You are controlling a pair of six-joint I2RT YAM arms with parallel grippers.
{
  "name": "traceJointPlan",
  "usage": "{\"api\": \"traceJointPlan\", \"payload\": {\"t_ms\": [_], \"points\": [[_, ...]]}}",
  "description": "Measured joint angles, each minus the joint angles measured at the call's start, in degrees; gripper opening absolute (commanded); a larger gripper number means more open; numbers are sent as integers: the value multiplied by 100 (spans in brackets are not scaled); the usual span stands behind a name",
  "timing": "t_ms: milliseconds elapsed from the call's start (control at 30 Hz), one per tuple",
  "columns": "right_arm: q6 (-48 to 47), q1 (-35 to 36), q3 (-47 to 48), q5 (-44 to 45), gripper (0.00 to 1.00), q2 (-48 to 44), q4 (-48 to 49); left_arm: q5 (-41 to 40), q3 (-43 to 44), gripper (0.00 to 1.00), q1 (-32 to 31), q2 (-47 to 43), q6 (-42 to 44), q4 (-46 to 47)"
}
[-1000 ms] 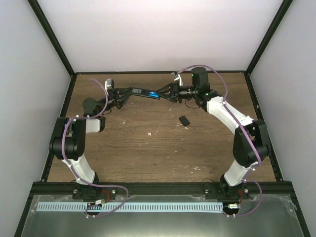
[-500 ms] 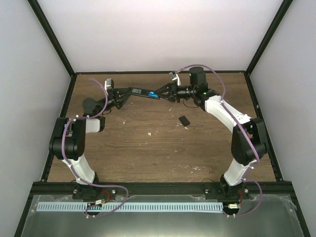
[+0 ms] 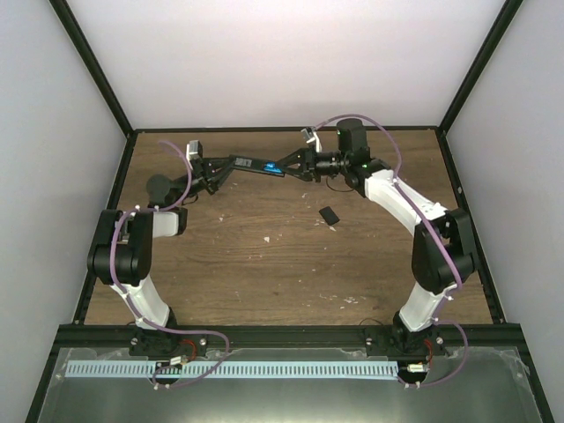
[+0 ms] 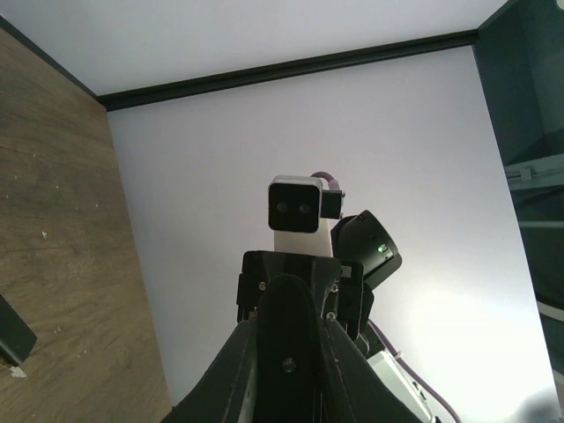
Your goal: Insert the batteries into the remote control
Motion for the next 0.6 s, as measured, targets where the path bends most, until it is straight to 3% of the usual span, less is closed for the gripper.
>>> {"api": "traceJointPlan", "payload": {"t_ms": [433,600], "points": [[-103,26,210,-26,15,138,-105,-72,0,0,37,0,59,-24],[-155,35,216,20,21,142,-175,-83,0,0,37,2,162,-74]]}}
